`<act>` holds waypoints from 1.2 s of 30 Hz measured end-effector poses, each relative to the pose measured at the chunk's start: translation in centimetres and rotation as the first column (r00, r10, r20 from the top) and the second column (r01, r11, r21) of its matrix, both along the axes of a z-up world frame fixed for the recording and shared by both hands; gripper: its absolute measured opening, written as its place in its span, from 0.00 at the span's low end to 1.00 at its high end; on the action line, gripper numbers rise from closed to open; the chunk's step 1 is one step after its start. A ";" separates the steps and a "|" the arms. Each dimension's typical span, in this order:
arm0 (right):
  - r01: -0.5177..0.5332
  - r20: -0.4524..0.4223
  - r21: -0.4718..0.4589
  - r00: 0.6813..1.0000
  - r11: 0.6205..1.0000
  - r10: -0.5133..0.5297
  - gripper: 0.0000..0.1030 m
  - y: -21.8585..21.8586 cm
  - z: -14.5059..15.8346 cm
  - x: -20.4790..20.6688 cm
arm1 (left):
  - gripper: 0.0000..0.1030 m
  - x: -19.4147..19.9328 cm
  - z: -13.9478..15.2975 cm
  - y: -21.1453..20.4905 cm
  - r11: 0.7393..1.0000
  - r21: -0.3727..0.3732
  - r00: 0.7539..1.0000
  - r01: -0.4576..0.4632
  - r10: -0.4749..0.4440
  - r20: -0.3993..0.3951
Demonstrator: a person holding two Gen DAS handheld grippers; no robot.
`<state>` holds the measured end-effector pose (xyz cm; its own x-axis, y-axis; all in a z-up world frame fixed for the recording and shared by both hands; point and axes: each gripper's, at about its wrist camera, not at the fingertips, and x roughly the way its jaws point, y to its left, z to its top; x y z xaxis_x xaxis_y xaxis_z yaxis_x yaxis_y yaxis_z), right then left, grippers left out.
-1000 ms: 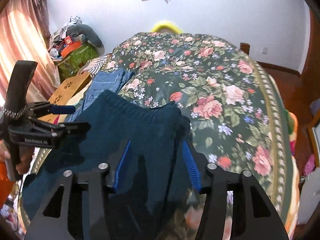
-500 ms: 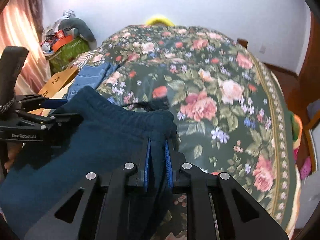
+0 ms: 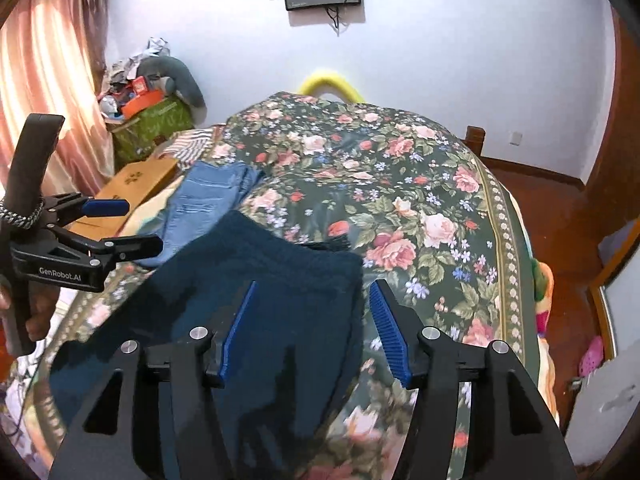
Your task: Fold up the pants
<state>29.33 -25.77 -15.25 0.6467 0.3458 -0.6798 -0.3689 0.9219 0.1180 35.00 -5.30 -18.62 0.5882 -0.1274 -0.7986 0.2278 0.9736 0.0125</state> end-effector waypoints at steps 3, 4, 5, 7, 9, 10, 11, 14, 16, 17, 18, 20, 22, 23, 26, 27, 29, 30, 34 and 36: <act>0.012 -0.018 0.030 1.000 0.999 -0.012 0.68 -0.1 -0.8 -1.8 | 0.97 -1.5 -0.6 0.4 1.000 -0.015 0.999 0.014 -0.015 -0.038; 0.013 -0.027 0.032 1.000 0.999 -0.013 0.68 -0.1 -1.1 -2.3 | 0.97 -1.9 -1.0 0.5 1.000 -0.018 0.998 0.020 -0.021 -0.056; 0.011 -0.055 0.029 0.998 1.000 -0.009 0.68 0.0 -1.9 -2.7 | 0.97 -2.2 -1.4 0.5 1.000 -0.019 0.997 0.023 -0.024 -0.070; 0.008 -0.092 0.019 0.996 1.000 -0.006 0.68 0.1 -3.1 -3.2 | 0.97 -2.8 -2.6 0.6 0.999 -0.021 0.993 0.030 -0.032 -0.114; 0.019 -0.146 0.020 0.989 1.000 -0.016 0.68 0.1 -4.7 -3.5 | 0.97 -3.2 -3.8 0.6 0.999 -0.027 0.985 0.047 -0.050 -0.166; 0.027 -0.173 0.031 0.985 0.999 -0.021 0.68 0.0 -5.5 -3.7 | 0.97 -3.3 -4.6 0.6 0.998 -0.029 0.979 0.053 -0.057 -0.193; 0.033 -0.203 0.045 0.979 0.998 -0.024 0.68 -0.1 -6.3 -3.7 | 0.97 -3.4 -5.1 0.5 0.998 -0.032 0.977 0.055 -0.060 -0.207; 0.054 -0.283 0.082 0.959 0.995 -0.029 0.68 -0.4 -8.7 -3.6 | 0.97 -3.1 -6.6 0.2 0.997 -0.061 0.965 0.056 -0.070 -0.251; 0.060 -0.308 0.115 0.951 0.991 -0.022 0.68 -0.7 -9.3 -3.5 | 0.97 -2.5 -7.4 0.0 0.993 -0.095 0.952 0.064 -0.090 -0.292; 0.064 -0.320 0.137 0.947 0.988 -0.017 0.68 -0.9 -9.5 -3.3 | 0.98 -2.1 -7.8 -0.2 0.993 -0.096 0.945 0.069 -0.096 -0.312; 0.067 -0.336 0.159 0.942 0.985 -0.010 0.68 -1.1 -9.8 -2.9 | 1.00 -1.6 -8.1 -0.3 0.992 -0.103 0.938 0.075 -0.106 -0.331; 0.071 -0.356 0.190 0.935 0.979 0.001 0.68 -1.3 -10.1 -2.4 | 1.00 -0.2 -9.0 -0.1 0.984 -0.159 0.916 0.075 -0.131 -0.380; 0.067 -0.366 0.207 0.931 0.976 0.014 0.69 -1.2 -10.4 -2.0 | 1.00 0.9 -9.9 0.3 0.974 -0.219 0.894 0.055 -0.146 -0.425; 0.061 -0.366 0.210 0.930 0.976 0.021 0.69 -1.1 -10.5 -1.8 | 1.00 1.5 -10.3 0.4 0.968 -0.248 0.880 0.044 -0.155 -0.449; 0.036 -0.367 0.229 0.929 0.973 0.052 0.69 -0.6 -10.6 -1.0 | 1.00 2.4 -10.8 0.1 0.959 -0.279 0.869 0.049 -0.179 -0.461; 0.033 -0.372 0.241 0.926 0.970 0.061 0.69 -0.6 -10.7 -0.7 | 1.00 2.5 -10.9 -0.2 0.959 -0.277 0.868 0.056 -0.184 -0.461; 0.028 -0.383 0.266 0.920 0.964 0.078 0.70 -0.5 -11.0 0.0 | 1.00 2.7 -10.9 -0.9 0.960 -0.271 0.866 0.068 -0.191 -0.461; 0.028 -0.387 0.276 0.918 0.961 0.084 0.70 -0.4 -11.1 0.2 | 1.00 2.8 -11.0 -1.2 0.960 -0.272 0.865 0.072 -0.196 -0.462; 0.034 -0.404 0.315 0.909 0.949 0.102 0.62 -0.2 -11.4 1.2 | 0.80 3.6 -11.2 -2.2 0.939 -0.337 0.844 0.077 -0.241 -0.479; 0.027 -0.405 0.312 0.908 0.950 0.108 0.54 0.1 -11.3 1.2 | 0.71 3.5 -11.0 -2.6 0.934 -0.344 0.839 0.093 -0.260 -0.479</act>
<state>30.49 -25.67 -26.57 0.3125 0.5981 -0.7380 -0.2612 0.8011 0.5386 38.47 -7.94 -29.62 0.0530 -0.4669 -0.8827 0.2884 0.8535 -0.4341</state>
